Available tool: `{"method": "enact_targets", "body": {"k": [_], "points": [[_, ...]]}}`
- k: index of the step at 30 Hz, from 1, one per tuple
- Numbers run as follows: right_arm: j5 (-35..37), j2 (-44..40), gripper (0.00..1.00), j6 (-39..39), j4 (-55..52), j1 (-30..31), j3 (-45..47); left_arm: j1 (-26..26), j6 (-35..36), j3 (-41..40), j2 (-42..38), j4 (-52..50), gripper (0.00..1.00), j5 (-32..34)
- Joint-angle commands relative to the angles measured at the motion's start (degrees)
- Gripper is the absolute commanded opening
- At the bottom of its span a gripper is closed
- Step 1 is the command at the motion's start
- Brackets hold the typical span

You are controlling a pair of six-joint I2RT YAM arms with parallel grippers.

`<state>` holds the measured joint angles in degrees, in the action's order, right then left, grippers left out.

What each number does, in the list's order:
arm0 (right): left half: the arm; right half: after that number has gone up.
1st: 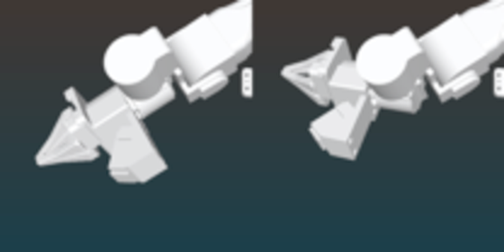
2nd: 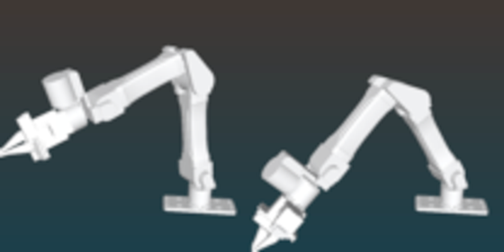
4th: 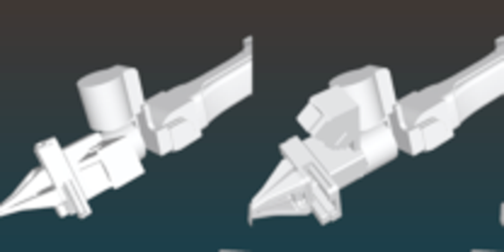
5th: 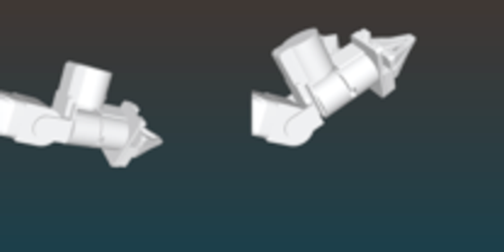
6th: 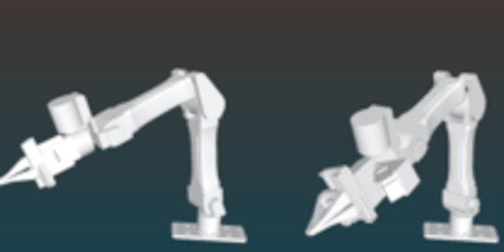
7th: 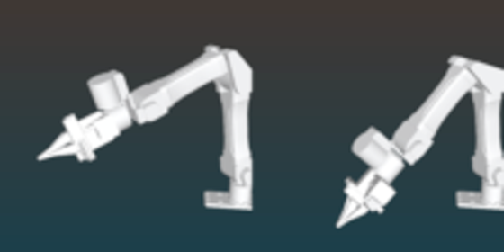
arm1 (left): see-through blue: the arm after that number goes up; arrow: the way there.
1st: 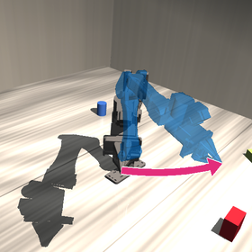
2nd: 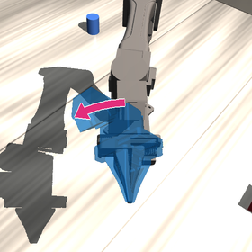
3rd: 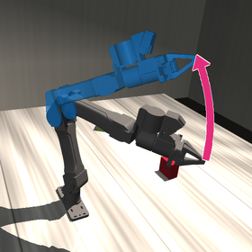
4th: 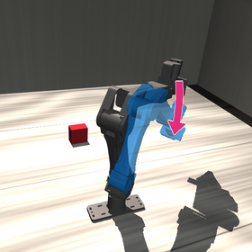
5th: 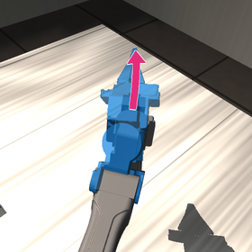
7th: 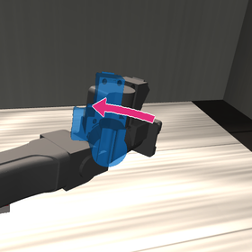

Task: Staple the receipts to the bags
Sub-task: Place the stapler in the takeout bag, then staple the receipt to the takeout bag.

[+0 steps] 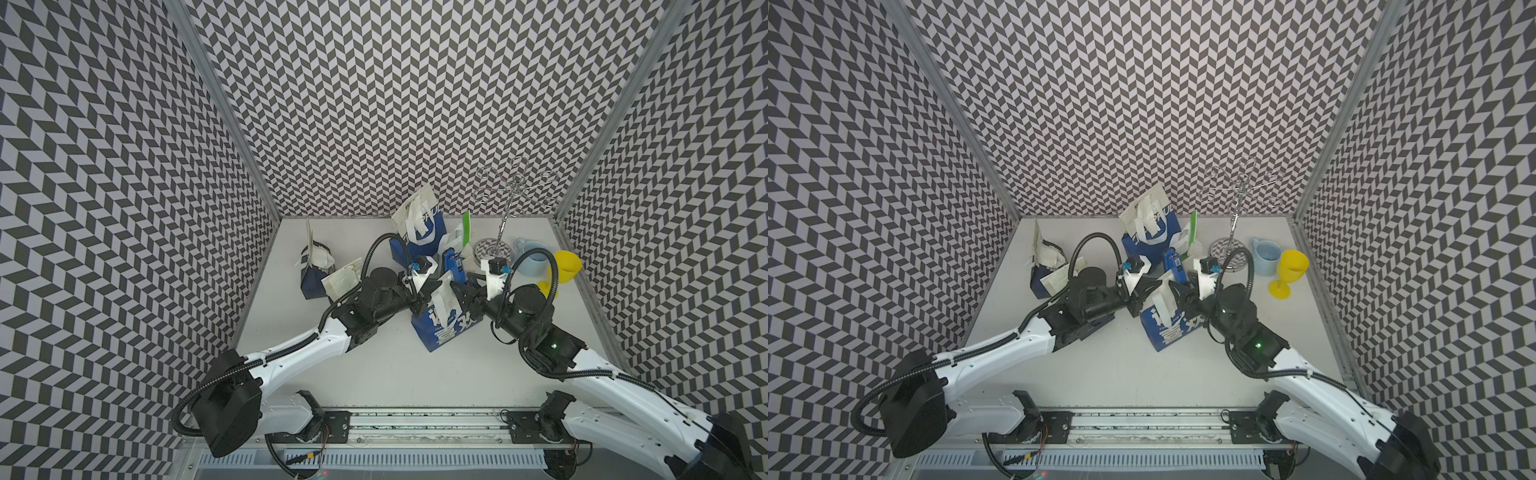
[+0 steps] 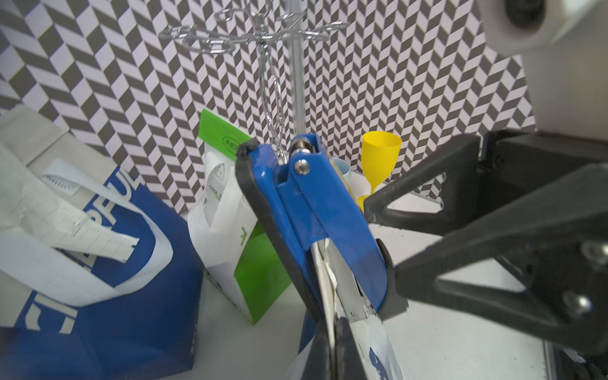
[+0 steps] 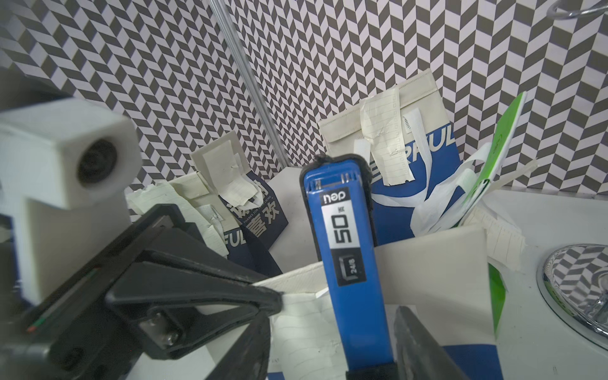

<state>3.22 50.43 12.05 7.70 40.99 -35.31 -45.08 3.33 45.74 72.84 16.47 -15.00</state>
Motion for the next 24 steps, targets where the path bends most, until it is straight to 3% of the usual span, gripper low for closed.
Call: {"method": "enact_targets", "body": {"k": [1, 8, 13, 18, 24], "points": [[3.2, -4.8, 0.61, -3.0, -1.4, 0.3, -1.5, 0.9, 7.6, -4.8, -3.7, 9.1, 0.00, -8.9], [5.8, -10.7, 0.69, -11.9, -14.1, 0.2, -7.5, 3.8, 12.6, -11.9, -6.8, 14.7, 0.00, -16.5], [-3.2, -11.0, 0.71, -23.7, -27.7, 0.2, -12.8, 6.6, 12.2, -13.2, -7.5, 16.4, 0.00, -25.2], [-9.9, -10.0, 0.73, -32.2, -41.0, 0.8, -16.7, 9.4, 13.2, -10.5, -8.2, 11.3, 0.00, -32.6], [-12.1, -9.9, 0.76, -35.0, -42.1, 1.1, -17.4, 11.5, 19.7, -4.2, -8.7, -2.1, 0.00, -39.5]]}}
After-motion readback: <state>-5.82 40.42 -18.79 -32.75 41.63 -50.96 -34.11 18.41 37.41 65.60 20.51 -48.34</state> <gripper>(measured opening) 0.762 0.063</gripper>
